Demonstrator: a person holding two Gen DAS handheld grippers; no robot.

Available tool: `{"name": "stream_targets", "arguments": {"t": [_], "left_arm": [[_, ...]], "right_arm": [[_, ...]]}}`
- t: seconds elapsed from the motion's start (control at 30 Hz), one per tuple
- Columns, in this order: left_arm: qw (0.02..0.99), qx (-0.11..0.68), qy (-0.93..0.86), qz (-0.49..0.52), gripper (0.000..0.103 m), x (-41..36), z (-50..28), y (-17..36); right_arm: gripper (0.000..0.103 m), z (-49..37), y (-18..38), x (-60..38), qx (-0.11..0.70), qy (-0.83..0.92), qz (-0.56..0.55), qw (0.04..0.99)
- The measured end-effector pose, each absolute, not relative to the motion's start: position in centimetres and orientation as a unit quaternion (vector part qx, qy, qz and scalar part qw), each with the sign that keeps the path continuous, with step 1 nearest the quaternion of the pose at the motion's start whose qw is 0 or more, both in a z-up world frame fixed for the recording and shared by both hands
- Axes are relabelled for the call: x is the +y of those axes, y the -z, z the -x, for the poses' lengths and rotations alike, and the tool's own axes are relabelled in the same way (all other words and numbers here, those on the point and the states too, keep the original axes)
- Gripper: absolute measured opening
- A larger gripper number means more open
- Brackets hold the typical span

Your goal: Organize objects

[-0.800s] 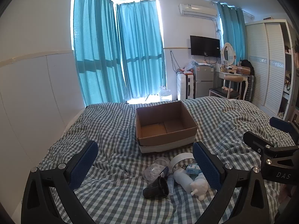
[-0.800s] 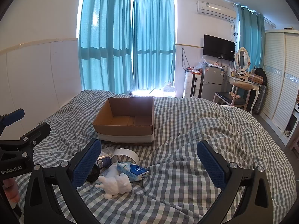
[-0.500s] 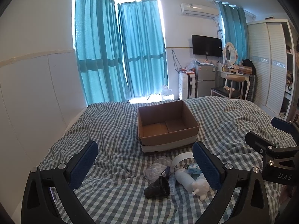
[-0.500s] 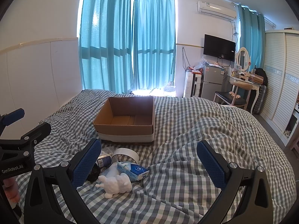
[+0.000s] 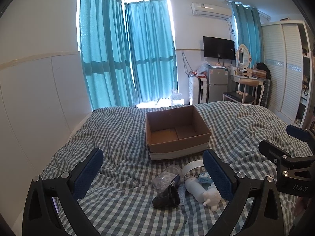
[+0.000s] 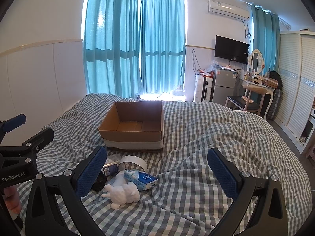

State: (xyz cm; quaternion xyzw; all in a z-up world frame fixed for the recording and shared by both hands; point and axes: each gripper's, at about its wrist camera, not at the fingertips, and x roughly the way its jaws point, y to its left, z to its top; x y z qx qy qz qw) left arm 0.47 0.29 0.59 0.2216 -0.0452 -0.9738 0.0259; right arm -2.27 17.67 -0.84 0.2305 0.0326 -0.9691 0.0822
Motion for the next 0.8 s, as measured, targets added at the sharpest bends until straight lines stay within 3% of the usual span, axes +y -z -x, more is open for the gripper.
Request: {"name": "stream_targets", "arguments": {"t": [0.8], "left_arm": [[0.029,-0.045,0.973,-0.224,0.103,-0.01,-0.24,-0.54]], "right_arm": [[0.103,2.14,0.74,17.33,0.034,0.968,-0.234,0.089]]}}
